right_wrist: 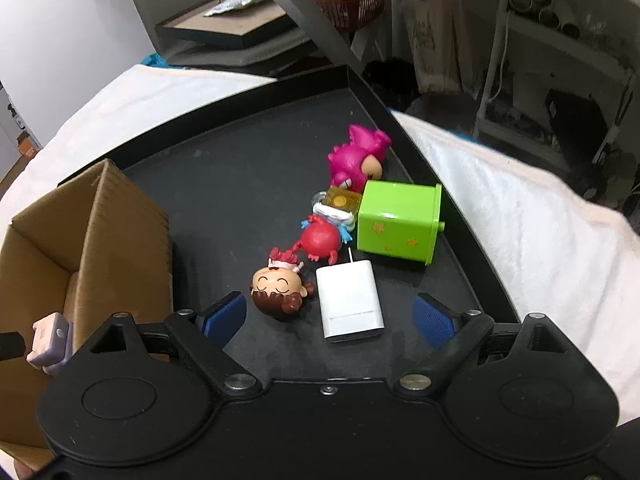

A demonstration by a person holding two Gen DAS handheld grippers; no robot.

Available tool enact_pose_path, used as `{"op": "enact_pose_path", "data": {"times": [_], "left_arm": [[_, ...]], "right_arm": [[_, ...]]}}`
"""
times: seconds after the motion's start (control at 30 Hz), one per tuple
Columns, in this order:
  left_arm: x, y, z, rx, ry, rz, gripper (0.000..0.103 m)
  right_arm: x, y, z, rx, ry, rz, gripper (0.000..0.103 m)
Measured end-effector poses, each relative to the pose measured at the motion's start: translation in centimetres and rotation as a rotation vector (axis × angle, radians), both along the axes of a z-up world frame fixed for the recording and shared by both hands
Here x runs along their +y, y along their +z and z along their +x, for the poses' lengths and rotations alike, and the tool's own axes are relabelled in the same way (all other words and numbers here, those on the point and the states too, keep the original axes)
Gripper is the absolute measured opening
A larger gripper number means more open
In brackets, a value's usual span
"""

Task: Organize rigid objects
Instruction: 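Open the right tool and move it to the white charger, then grasp the white charger with the right tool and drop it into the box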

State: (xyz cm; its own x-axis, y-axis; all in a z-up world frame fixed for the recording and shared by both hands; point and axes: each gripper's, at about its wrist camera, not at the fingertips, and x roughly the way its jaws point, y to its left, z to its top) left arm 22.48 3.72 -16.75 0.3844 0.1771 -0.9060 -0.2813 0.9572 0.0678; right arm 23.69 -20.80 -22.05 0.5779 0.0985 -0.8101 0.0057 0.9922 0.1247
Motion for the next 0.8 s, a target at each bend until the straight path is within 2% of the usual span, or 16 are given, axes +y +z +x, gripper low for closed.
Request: {"op": "enact_pose_path", "data": {"times": [0.07, 0.23, 0.3, 0.4, 0.47, 0.5, 0.8], "left_arm": [[-0.3, -0.2, 0.5, 0.028, 0.027, -0.003, 0.064], [-1.4, -0.5, 1.7, 0.073, 0.053, 0.009, 0.064], [-1.9, -0.6, 2.3, 0.085, 0.058, 0.032, 0.064], [-2.0, -0.5, 3.0, 0.092, 0.085, 0.046, 0.064], [-1.9, -0.5, 3.4, 0.093, 0.111, 0.050, 0.064], [-1.8, -0.4, 3.6, 0.095, 0.115, 0.055, 0.064], [-1.9, 0.1, 3.2, 0.068, 0.107, 0.053, 0.064]], "right_arm": [[-0.2, -0.4, 0.3, 0.016, -0.004, 0.009, 0.090], [-1.2, -1.6, 1.2, 0.057, -0.029, 0.043, 0.080], [-1.3, -2.3, 1.8, 0.095, -0.041, 0.030, 0.070], [-1.1, -2.5, 1.9, 0.069, -0.039, -0.008, 0.060], [-0.9, -2.4, 1.8, 0.047, -0.030, -0.032, 0.042], [-0.8, -2.4, 1.8, 0.040, -0.021, -0.029, 0.037], [-1.1, -1.8, 1.7, 0.034, 0.006, 0.007, 0.036]]}}
